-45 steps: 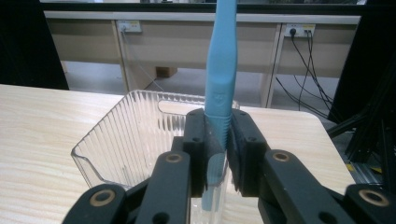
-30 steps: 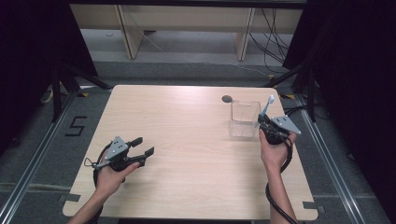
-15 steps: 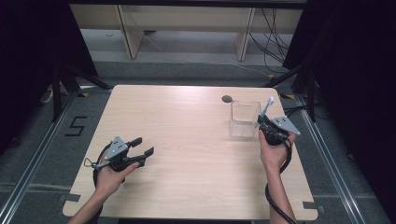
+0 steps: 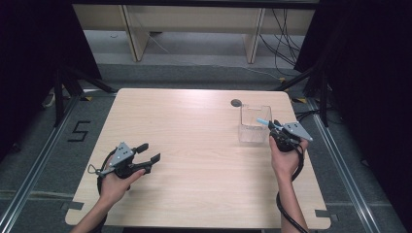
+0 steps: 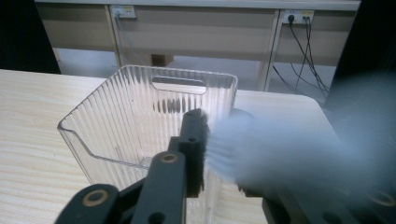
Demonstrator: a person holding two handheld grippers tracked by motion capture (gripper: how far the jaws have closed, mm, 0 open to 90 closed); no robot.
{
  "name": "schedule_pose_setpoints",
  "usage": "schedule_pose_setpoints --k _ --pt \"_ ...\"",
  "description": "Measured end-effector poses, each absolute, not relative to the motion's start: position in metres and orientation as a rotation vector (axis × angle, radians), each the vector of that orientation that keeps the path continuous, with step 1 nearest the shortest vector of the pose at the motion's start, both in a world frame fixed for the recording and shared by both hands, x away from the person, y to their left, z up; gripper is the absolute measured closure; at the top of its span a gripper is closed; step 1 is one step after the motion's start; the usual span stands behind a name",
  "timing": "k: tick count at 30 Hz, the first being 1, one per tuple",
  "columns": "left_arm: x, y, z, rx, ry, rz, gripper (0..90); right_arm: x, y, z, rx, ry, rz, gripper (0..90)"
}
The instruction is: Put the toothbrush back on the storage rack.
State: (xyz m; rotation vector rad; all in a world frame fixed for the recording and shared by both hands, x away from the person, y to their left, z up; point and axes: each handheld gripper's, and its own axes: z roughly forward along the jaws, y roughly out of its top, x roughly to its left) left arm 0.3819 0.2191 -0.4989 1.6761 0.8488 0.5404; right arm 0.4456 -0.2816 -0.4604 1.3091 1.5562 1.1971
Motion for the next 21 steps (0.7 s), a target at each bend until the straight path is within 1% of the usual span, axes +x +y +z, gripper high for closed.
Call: schedule_pose_setpoints --k 9,11,12,13,14,15,16,17,20,21 --pt "0.3822 0.2186 -0.4986 1.674 0.848 0.540 32.4 0.4458 -0.2823 -0.4596 1.320 1.573 1.180 68.0" --pt "0.3822 0.2188 -0.4984 1.674 0.848 0.540 32.4 0.4455 -0.2801 -0.4599 1.343 1.557 1.205 63.8" --pt "0.3822 0.2188 -0.4984 1.674 0.848 0.540 32.4 0.4455 -0.2801 -0.4599 1.343 1.557 1.205 63.8" --pt "0.3822 0.2187 -0.4984 1.674 0.848 0.540 32.4 0.4455 -0.2804 -0.4592 1.335 1.559 1.208 59.7" --pt "0.3822 0.2186 -0.4984 1.675 0.848 0.540 32.4 0.4455 -0.2804 -0.4592 1.335 1.559 1.208 59.7" --pt "0.3821 0.2184 -0.4983 1.675 0.847 0.540 32.4 0.4458 -0.2807 -0.4583 1.324 1.569 1.212 54.6" --pt "0.3822 0.2184 -0.4983 1.676 0.845 0.541 32.4 0.4458 -0.2814 -0.4585 1.312 1.570 1.196 52.3" --pt "0.3822 0.2184 -0.4983 1.676 0.845 0.541 32.4 0.4458 -0.2814 -0.4585 1.312 1.570 1.196 52.3" --pt "0.3821 0.2185 -0.4983 1.678 0.844 0.542 32.4 0.4430 -0.2826 -0.4602 1.320 1.594 1.180 45.7" --pt "0.3821 0.2190 -0.4982 1.680 0.845 0.543 32.4 0.4415 -0.2813 -0.4605 1.352 1.587 1.183 44.9"
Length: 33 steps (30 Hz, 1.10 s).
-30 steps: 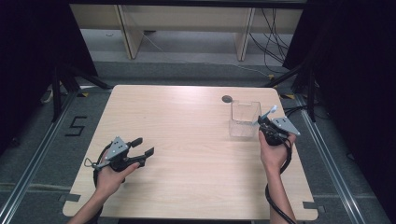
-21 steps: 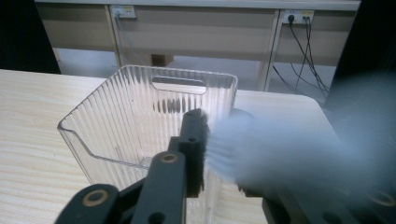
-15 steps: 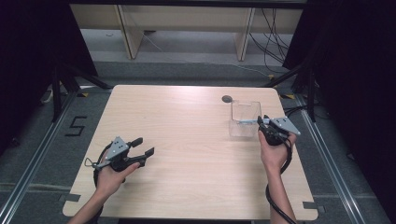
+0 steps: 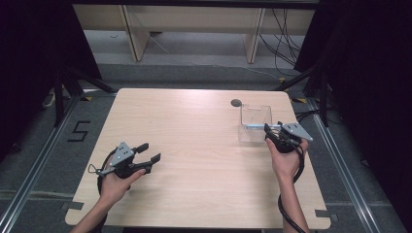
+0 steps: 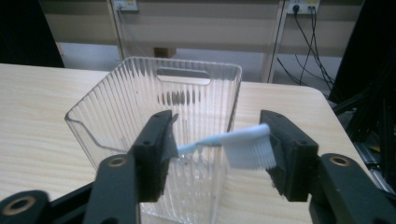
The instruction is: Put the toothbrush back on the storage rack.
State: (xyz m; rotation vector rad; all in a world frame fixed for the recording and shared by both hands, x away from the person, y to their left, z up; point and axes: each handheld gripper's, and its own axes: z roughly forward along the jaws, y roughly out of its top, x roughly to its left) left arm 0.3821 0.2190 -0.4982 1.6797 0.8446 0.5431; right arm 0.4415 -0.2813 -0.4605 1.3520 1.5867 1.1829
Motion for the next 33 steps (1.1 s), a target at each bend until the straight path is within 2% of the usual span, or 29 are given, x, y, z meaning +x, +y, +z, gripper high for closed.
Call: schedule_pose_setpoints --k 13,33 --pt "0.382 0.224 -0.498 1.682 0.852 0.557 32.2 0.428 -0.289 -0.464 1.344 1.628 1.191 40.6" --pt "0.378 0.241 -0.510 1.679 0.909 0.594 31.9 0.377 -0.292 -0.488 1.368 1.698 1.178 39.6"
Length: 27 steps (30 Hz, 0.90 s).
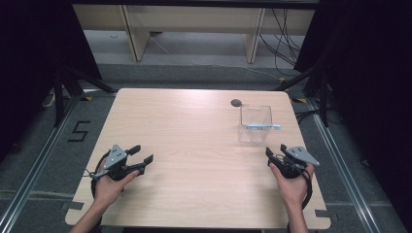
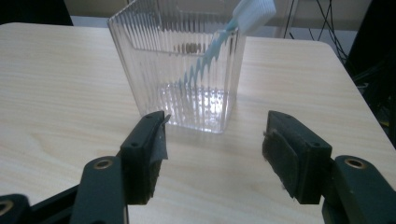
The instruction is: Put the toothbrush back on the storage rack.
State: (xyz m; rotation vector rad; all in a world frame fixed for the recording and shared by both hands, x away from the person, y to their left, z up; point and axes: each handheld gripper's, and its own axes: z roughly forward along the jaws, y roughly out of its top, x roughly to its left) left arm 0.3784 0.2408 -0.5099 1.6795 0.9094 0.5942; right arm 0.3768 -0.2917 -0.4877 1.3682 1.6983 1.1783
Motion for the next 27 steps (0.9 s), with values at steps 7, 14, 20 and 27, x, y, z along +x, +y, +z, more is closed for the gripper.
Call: schedule_pose_setpoints --k 7,14,20,27 --pt "0.377 0.246 -0.515 1.677 0.930 0.614 31.9 0.361 -0.291 -0.499 1.382 1.710 1.170 39.6" --pt "0.377 0.248 -0.518 1.671 0.937 0.625 31.8 0.349 -0.287 -0.510 1.388 1.718 1.184 39.9" --pt "0.376 0.249 -0.521 1.650 0.931 0.632 31.8 0.343 -0.287 -0.513 1.381 1.695 1.198 40.2" --pt "0.374 0.249 -0.523 1.641 0.924 0.644 31.6 0.342 -0.286 -0.514 1.363 1.688 1.236 40.2"
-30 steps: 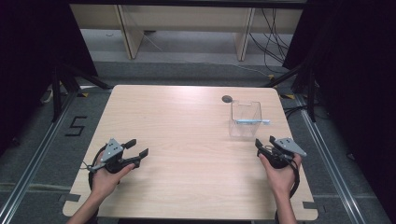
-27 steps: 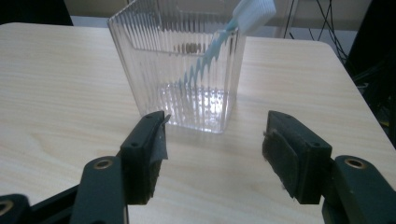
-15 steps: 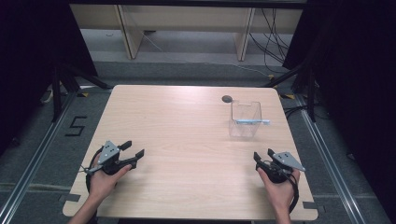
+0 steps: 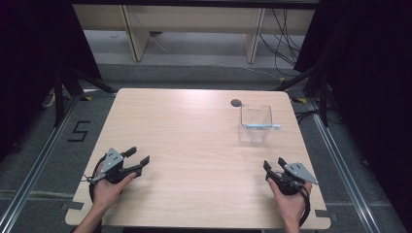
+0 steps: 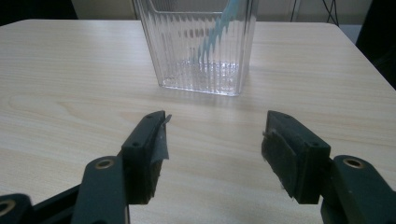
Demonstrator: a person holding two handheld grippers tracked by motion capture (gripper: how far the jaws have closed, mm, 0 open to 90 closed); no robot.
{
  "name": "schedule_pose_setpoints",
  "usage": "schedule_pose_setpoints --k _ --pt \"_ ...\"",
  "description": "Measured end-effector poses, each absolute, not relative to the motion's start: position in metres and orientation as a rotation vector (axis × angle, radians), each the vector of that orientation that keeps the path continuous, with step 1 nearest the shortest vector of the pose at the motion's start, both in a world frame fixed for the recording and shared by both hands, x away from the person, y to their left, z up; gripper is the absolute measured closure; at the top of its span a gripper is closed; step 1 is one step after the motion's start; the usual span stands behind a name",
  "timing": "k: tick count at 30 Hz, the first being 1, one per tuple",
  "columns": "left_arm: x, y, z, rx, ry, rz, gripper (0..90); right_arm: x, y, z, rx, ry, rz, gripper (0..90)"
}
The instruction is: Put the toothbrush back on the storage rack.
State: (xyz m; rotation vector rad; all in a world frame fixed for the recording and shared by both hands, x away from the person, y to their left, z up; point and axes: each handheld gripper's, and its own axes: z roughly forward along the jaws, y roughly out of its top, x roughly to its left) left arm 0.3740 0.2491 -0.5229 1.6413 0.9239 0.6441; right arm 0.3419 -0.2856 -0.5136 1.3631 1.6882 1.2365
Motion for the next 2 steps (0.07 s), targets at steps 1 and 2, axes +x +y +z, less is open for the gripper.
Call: schedule_pose_setpoints --k 1,2 --pt "0.3735 0.2492 -0.5228 1.640 0.922 0.649 31.5 0.3409 -0.2836 -0.5128 1.367 1.676 1.233 40.2" --pt "0.3735 0.2492 -0.5228 1.640 0.922 0.649 31.5 0.3409 -0.2836 -0.5128 1.367 1.676 1.233 40.2"
